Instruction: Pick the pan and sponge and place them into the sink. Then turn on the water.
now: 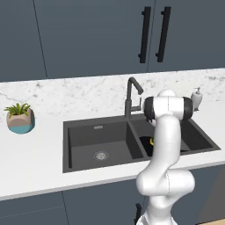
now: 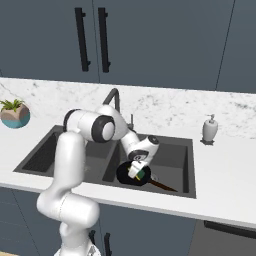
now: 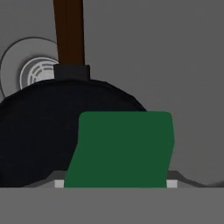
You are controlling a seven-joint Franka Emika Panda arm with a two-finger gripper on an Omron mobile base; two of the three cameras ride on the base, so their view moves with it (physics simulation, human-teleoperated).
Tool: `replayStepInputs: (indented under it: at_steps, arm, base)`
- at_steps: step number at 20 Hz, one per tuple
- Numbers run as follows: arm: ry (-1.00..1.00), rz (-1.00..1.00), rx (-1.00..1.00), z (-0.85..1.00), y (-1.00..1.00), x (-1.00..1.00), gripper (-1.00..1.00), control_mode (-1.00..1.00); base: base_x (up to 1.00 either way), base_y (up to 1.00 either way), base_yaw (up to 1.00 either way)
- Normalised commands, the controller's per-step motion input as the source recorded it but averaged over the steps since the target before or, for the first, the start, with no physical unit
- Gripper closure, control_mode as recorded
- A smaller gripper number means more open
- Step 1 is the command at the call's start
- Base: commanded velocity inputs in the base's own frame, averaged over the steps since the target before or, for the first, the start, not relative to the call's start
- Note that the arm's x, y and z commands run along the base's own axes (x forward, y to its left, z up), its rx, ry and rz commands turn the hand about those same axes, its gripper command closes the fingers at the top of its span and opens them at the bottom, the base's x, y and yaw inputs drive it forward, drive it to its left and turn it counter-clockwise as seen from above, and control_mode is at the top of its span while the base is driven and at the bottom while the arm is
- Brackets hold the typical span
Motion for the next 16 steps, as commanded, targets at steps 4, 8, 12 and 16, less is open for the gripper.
replayStepInputs:
  at_steps: [4, 8, 12, 16]
  arm:
    - [0.0, 0.03, 0.06, -0.48, -0.22, 0.42, 1.0, -1.0]
    - [0.0, 0.04, 0.07, -0.46, -0.26, 0.33, 1.0, -1.0]
    - [0.0, 0.01, 0.06, -0.36, -0.16, 0.34, 1.0, -1.0]
    - [0.0, 0.0, 0.03, -0.3, -0.02, 0.37, 1.0, -1.0]
  base:
    - [0.0, 0.0, 0.0]
    - [0.0, 0.0, 0.0]
    - [0.0, 0.0, 0.0]
    - [0.0, 0.0, 0.0]
